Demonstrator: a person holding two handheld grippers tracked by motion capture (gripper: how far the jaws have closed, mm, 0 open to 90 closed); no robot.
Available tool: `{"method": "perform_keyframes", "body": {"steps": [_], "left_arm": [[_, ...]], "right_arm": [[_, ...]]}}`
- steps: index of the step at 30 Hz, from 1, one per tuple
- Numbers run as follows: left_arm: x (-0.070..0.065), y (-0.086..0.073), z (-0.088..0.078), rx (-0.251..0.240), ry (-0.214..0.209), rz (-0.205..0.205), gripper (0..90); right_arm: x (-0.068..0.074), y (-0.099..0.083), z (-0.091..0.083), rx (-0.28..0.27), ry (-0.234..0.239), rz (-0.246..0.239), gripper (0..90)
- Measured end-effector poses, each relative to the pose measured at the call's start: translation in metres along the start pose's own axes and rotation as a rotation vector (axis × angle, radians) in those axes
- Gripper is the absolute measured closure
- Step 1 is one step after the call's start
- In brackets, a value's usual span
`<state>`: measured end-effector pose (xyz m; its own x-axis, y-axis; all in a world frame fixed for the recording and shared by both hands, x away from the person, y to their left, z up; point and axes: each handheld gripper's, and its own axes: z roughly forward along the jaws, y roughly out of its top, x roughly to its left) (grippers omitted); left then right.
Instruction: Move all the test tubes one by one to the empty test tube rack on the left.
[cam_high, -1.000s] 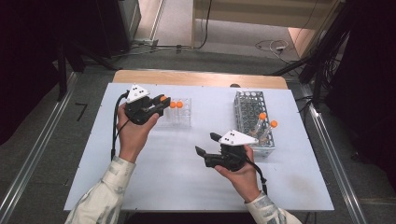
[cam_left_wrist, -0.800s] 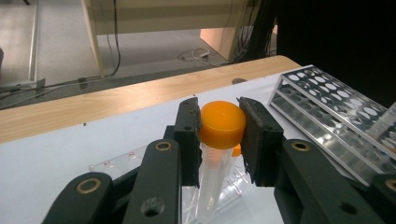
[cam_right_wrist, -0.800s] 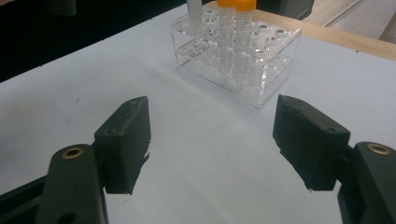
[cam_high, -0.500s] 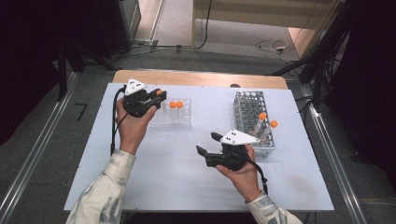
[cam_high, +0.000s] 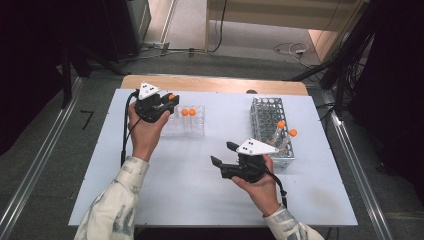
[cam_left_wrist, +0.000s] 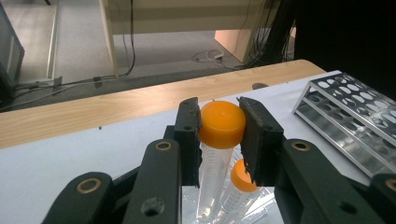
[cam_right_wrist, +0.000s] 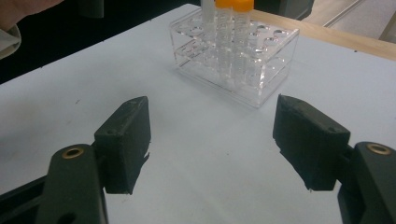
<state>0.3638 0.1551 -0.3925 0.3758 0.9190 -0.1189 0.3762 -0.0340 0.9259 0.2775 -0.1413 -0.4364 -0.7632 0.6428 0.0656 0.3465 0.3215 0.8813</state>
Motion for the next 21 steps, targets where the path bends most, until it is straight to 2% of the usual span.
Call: {"method": "perform_keyframes", "body": {"steps": [4, 7, 13, 21], "left_arm": [[-0.004, -0.004, 0.003, 0.013, 0.009, 0.031, 69.9], [-0.006, -0.008, 0.006, 0.021, 0.017, 0.04, 69.8], [-0.008, -0.018, 0.012, 0.032, 0.034, 0.041, 69.8], [-0.007, -0.024, 0.013, 0.045, 0.034, 0.031, 69.5]], "right_arm": [[0.0, 0.0, 0.0, 0.004, -0.001, 0.001, 26.5], [0.0, -0.001, 0.0, 0.004, -0.001, 0.002, 26.5], [0.0, -0.001, 0.001, 0.008, -0.002, 0.0, 26.5], [-0.001, -0.002, 0.001, 0.01, -0.003, 0.0, 26.5]]}}
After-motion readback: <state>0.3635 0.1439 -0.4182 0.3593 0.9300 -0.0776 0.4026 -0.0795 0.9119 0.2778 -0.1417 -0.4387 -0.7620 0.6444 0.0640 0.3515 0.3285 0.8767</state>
